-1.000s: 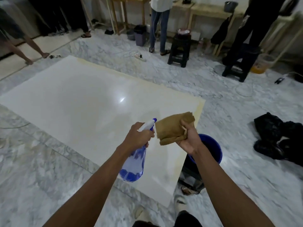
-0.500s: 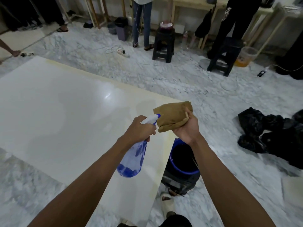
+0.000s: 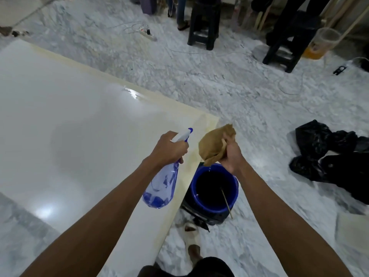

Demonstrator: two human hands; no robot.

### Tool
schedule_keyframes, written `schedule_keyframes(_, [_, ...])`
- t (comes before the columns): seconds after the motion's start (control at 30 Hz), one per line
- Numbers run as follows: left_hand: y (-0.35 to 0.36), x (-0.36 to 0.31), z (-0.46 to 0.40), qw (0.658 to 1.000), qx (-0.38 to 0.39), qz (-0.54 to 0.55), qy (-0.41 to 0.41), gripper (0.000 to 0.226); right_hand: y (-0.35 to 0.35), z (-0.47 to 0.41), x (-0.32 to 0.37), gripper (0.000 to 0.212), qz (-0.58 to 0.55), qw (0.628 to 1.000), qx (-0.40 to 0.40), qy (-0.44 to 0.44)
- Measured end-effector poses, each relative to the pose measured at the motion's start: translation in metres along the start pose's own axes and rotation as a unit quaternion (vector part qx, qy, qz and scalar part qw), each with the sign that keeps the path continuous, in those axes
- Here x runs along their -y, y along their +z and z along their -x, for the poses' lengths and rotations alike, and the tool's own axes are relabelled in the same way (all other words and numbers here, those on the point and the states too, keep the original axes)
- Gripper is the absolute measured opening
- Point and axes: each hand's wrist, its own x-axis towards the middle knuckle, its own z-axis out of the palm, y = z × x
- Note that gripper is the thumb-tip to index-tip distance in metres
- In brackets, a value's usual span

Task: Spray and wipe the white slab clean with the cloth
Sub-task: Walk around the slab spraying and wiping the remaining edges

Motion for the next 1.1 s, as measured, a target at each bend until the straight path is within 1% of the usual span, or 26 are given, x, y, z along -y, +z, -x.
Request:
schedule_keyframes(0.07, [0.000,-0.003,-0.009,1.000,-0.002,0.001,0.004,0.029,-0.002,-0.013,0.014,0.053,0.094,0.994,-0.048,-0.030])
schedule_keyframes(0.1, [-0.001,-0.003,-0.014,1.000,-0.006,0.004,0.005,0.027,-0.001,-0.023,0.022,0.053,0.163,0.982,-0.081,-0.057])
schedule_keyframes(0.13, [-0.002,-0.003,-0.018,1.000,-0.010,0.008,0.006,0.028,0.003,-0.034,0.032,0.052,0.235,0.960,-0.116,-0.100])
schedule_keyframes(0.17, [-0.002,-0.003,-0.023,1.000,-0.014,0.014,0.005,0.029,0.009,-0.045,0.041,0.051,0.296,0.933,-0.125,-0.165])
schedule_keyframes(0.23, [-0.003,0.000,-0.031,0.999,-0.023,0.029,0.000,0.030,0.015,-0.076,0.054,0.050,0.397,0.865,-0.090,-0.293])
schedule_keyframes(0.27, [-0.003,0.002,-0.035,0.999,-0.030,0.035,-0.003,0.028,0.015,-0.099,0.059,0.051,0.460,0.819,-0.082,-0.332])
schedule_keyframes(0.3, [-0.003,0.005,-0.039,0.999,-0.037,0.040,-0.006,0.026,0.014,-0.124,0.059,0.052,0.534,0.764,-0.080,-0.354])
schedule_keyframes(0.33, [-0.002,0.008,-0.042,0.998,-0.042,0.045,-0.007,0.027,0.016,-0.147,0.057,0.054,0.611,0.709,-0.073,-0.345])
schedule_keyframes(0.37, [-0.001,0.011,-0.044,0.998,-0.045,0.049,-0.009,0.030,0.017,-0.167,0.050,0.056,0.678,0.663,-0.057,-0.311])
schedule_keyframes(0.4, [0.001,0.015,-0.046,0.997,-0.047,0.051,-0.012,0.034,0.017,-0.182,0.038,0.061,0.730,0.627,-0.026,-0.272])
schedule_keyframes(0.43, [0.004,0.020,-0.049,0.997,-0.049,0.053,-0.018,0.036,0.015,-0.195,0.023,0.069,0.770,0.597,0.004,-0.226])
schedule_keyframes(0.47, [0.006,0.024,-0.051,0.997,-0.048,0.056,-0.027,0.035,0.011,-0.203,0.007,0.081,0.797,0.569,0.025,-0.202])
schedule_keyframes(0.5, [0.009,0.030,-0.053,0.996,-0.047,0.059,-0.036,0.032,0.007,-0.210,-0.008,0.094,0.813,0.546,0.026,-0.199])
schedule_keyframes(0.53, [0.011,0.035,-0.055,0.996,-0.046,0.061,-0.045,0.026,0.003,-0.215,-0.019,0.098,0.819,0.535,0.012,-0.206])
schedule_keyframes(0.6, [0.014,0.047,-0.057,0.995,-0.051,0.063,-0.058,0.020,0.006,-0.216,-0.023,0.082,0.817,0.539,-0.004,-0.205])
schedule_keyframes(0.67, [0.017,0.055,-0.055,0.994,-0.052,0.071,-0.069,0.025,0.007,-0.214,-0.021,0.072,0.819,0.533,0.001,-0.212])
schedule_keyframes(0.7, [0.019,0.058,-0.053,0.993,-0.052,0.072,-0.072,0.027,0.005,-0.214,-0.022,0.072,0.822,0.525,-0.001,-0.222])
schedule_keyframes(0.8, [0.021,0.065,-0.047,0.993,-0.052,0.072,-0.081,0.032,0.003,-0.212,-0.027,0.087,0.824,0.512,-0.011,-0.241])
schedule_keyframes(0.87, [0.020,0.069,-0.043,0.992,-0.048,0.078,-0.083,0.033,0.002,-0.209,-0.028,0.091,0.824,0.514,-0.009,-0.238])
schedule_keyframes(0.9, [0.020,0.072,-0.041,0.992,-0.046,0.079,-0.083,0.032,0.002,-0.207,-0.027,0.090,0.826,0.514,-0.005,-0.229])
schedule_keyframes(0.97, [0.019,0.075,-0.038,0.993,-0.047,0.076,-0.082,0.031,0.000,-0.205,-0.029,0.086,0.825,0.511,-0.004,-0.240])
schedule_keyframes(1.1, [0.016,0.081,-0.033,0.993,-0.054,0.069,-0.073,0.030,-0.007,-0.196,-0.042,0.069,0.822,0.512,-0.006,-0.247])
